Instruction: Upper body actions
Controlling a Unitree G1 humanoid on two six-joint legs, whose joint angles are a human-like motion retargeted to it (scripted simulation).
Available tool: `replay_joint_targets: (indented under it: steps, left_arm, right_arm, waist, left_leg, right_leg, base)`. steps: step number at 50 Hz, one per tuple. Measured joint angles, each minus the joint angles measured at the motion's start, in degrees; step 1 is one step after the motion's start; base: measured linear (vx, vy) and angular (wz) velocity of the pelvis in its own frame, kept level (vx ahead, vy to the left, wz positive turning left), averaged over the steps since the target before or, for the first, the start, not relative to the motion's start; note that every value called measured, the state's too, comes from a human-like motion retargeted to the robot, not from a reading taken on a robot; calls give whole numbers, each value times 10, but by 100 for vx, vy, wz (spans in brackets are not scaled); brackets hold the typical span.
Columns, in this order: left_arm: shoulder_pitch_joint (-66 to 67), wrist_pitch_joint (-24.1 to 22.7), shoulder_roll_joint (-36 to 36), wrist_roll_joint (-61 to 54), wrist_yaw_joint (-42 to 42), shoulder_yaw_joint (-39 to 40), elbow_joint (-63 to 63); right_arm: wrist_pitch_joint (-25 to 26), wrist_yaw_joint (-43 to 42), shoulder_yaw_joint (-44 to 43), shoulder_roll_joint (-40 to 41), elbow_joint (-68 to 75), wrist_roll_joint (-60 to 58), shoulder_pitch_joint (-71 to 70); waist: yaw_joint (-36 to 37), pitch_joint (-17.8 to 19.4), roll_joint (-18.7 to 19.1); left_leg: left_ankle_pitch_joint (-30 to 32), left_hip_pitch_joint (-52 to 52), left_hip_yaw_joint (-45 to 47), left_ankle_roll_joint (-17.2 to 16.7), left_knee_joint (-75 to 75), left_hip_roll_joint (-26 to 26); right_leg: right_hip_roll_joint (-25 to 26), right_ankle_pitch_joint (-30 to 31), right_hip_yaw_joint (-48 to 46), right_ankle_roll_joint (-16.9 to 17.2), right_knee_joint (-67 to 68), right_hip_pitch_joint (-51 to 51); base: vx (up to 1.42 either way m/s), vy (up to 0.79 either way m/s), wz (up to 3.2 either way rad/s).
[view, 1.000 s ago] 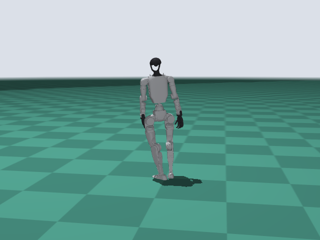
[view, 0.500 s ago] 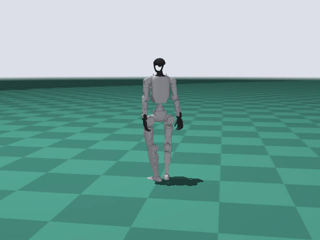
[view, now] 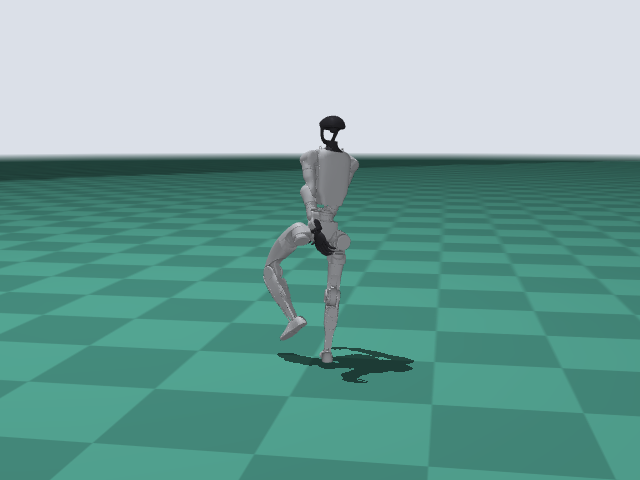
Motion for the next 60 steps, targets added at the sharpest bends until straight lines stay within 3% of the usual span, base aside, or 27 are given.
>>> replay_joint_targets:
  steps: [5, 10, 20, 22, 26, 29, 36, 50, 56, 60]
  left_arm:
    - [6, 3, 9, 35, -4, -6, 2]
    - [1, 5, 13, 25, 1, 7, -6]
    - [-29, 9, 43, -16, 3, 46, -47]
    - [-39, 6, 49, -29, 10, 50, -55]
    - [-54, 4, 49, -46, 18, 62, -62]
    - [-66, 2, 43, -57, 14, 65, -66]
    - [-90, -4, 48, -45, 11, 38, -68]
    - [-88, 8, 50, -50, 25, 23, -19]
    - [-124, 5, 35, -98, 46, -32, -7]
    - [-175, 4, 22, -118, 54, -77, -4]
  right_arm:
    - [0, 20, -7, 7, -20, 11, -16]
    - [-3, 18, -1, 12, -15, 3, -9]
    - [2, -23, 25, 18, 31, -54, 58]
    - [-1, -41, 33, 17, 39, -80, 71]
    - [6, -52, 39, 16, 65, -117, 93]
    - [15, -50, 40, 13, 81, -112, 102]
    - [15, -51, 37, 11, 84, -91, 107]
    - [-19, -34, 62, -4, 35, -98, 182]
    - [-16, -61, 45, -24, 37, -127, 252]
    - [-5, -76, 6, -33, 36, -137, 301]
  waist:
    - [11, 2, -3]
    - [3, -16, -3]
    - [-48, -77, 9]
    - [-53, -83, 22]
    - [-82, -105, 40]
    - [-111, -117, 46]
    - [-103, -97, 36]
    - [-93, -128, 9]
    - [-96, -127, -1]
    - [-93, -107, 1]
  left_leg:
    - [-30, -5, 17, 4, 20, 4]
    - [-25, 51, 28, -7, -76, -15]
    - [23, 276, -48, -50, -556, -121]
    - [3, 327, -46, -73, -654, -124]
    - [-34, 364, -13, -83, -753, -123]
    - [-25, 357, -30, -82, -777, -128]
    - [-38, 370, -6, -63, -773, -137]
    - [-60, 398, 33, -37, -792, -162]
    - [-67, 412, 33, -23, -796, -173]
    - [-73, 424, 36, -16, -794, -169]
  right_leg:
    - [-5, -4, -1, -4, 0, 5]
    - [-9, -5, -10, 1, -5, 4]
    - [13, -12, -44, 14, -17, -1]
    - [32, -15, -42, 13, -16, -1]
    - [51, -21, -46, 18, -21, -4]
    - [51, -24, -60, 25, -22, -11]
    - [39, -16, -55, 34, -17, -6]
    - [20, -15, -22, 53, -1, -14]
    - [8, -27, -23, 64, 26, -11]
    - [-1, -32, -22, 66, 88, -21]
  base:
    - [0, 0, 4]
    - [3, 4, 24]
    - [10, 3, 37]
    - [11, 8, -4]
    - [14, 12, 23]
    - [9, 11, 46]
    - [7, 8, -26]
    - [19, 11, -24]
    - [18, 12, -2]
    - [11, 11, -23]
